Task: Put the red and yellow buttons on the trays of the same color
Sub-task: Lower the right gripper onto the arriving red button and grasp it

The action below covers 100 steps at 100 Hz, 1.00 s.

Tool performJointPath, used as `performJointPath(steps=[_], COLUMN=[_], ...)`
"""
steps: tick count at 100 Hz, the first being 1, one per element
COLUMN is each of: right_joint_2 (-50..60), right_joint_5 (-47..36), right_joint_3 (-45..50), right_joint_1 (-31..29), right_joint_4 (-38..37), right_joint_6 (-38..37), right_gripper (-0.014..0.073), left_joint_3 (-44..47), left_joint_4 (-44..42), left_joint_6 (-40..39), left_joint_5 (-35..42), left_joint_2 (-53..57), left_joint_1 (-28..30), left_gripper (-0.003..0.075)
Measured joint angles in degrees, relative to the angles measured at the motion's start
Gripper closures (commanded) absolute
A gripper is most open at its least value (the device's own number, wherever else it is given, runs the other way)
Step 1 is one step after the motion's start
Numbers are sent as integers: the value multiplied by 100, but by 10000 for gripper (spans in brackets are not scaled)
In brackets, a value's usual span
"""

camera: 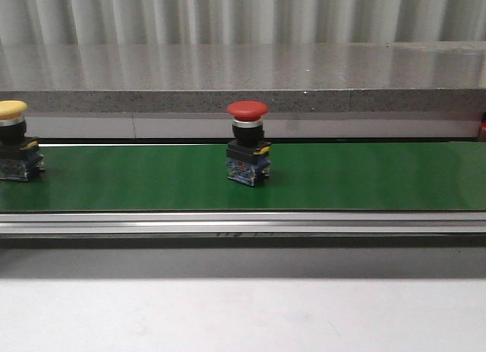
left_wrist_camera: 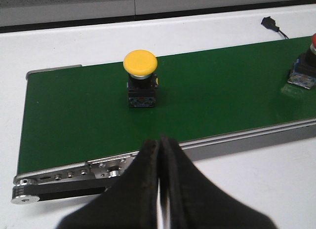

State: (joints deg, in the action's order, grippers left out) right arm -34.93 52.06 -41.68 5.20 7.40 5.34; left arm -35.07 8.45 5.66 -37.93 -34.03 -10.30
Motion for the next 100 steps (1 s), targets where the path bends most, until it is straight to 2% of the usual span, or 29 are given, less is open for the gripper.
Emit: performJointPath(steps=[6, 18, 23, 31, 65, 100], right_joint_2=[-369, -1177, -1551, -2082, -4097, -5440], right_joint_5=[88, 207, 261, 338, 721, 730], right_joint_3=[-285, -812, -1029, -1401, -2653, -3218], right_joint_1=[156, 521, 668, 884, 1578, 1673], right_joint_4=[0, 0, 0, 0, 0, -10], right_joint_6=[12, 84, 94, 92, 242, 1084], right_gripper=[478, 152, 43, -73, -50, -50], left_joint_3=[0, 0, 0, 0, 0, 0], left_joint_4=[0, 0, 0, 0, 0, 0], left_joint_6=[0, 0, 0, 0, 0, 0], left_joint_5=[0, -37, -37, -37, -56, -59], left_joint_2=[0, 0, 0, 0, 0, 0], left_joint_1=[0, 0, 0, 0, 0, 0], left_gripper=[740, 740, 740, 740, 740, 740])
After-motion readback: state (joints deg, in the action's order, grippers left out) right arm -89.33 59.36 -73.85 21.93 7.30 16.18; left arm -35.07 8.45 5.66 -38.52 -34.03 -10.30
